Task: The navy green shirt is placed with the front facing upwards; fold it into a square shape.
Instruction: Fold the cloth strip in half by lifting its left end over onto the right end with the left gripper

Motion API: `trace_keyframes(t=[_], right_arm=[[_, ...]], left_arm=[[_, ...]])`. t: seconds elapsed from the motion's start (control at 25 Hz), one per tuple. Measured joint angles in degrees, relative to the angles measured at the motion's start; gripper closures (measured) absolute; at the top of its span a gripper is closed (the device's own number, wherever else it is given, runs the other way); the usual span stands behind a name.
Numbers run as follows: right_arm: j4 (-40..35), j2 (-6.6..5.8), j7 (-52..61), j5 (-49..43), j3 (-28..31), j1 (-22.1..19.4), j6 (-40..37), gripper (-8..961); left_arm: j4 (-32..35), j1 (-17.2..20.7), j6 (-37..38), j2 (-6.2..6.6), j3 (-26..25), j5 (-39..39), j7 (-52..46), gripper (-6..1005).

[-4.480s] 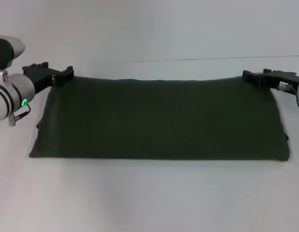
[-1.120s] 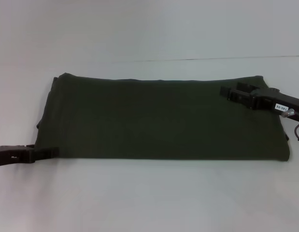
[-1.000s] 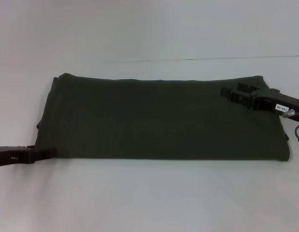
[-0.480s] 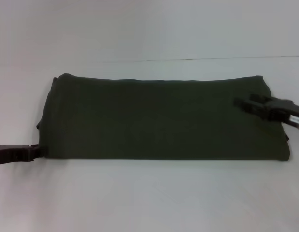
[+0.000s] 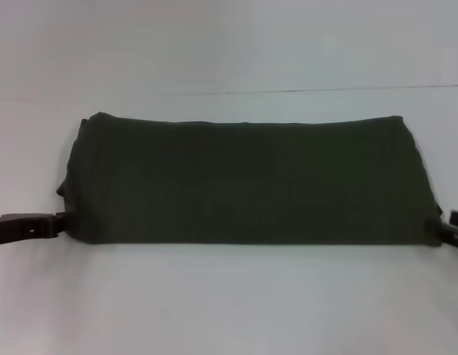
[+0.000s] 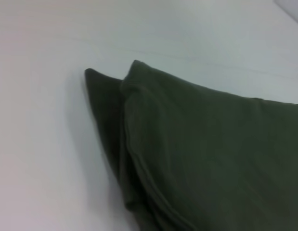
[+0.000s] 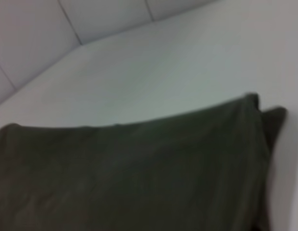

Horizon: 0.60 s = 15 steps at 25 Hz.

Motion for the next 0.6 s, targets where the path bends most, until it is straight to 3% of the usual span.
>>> trace_keyframes(t=[0.6], right_arm=[[2.14, 1.13, 0.48, -0.26, -0.58, -0.58, 1.50, 188]], left_arm=[[0.09, -0.63, 0.97, 0.00, 0.05, -1.35, 0.08, 919]])
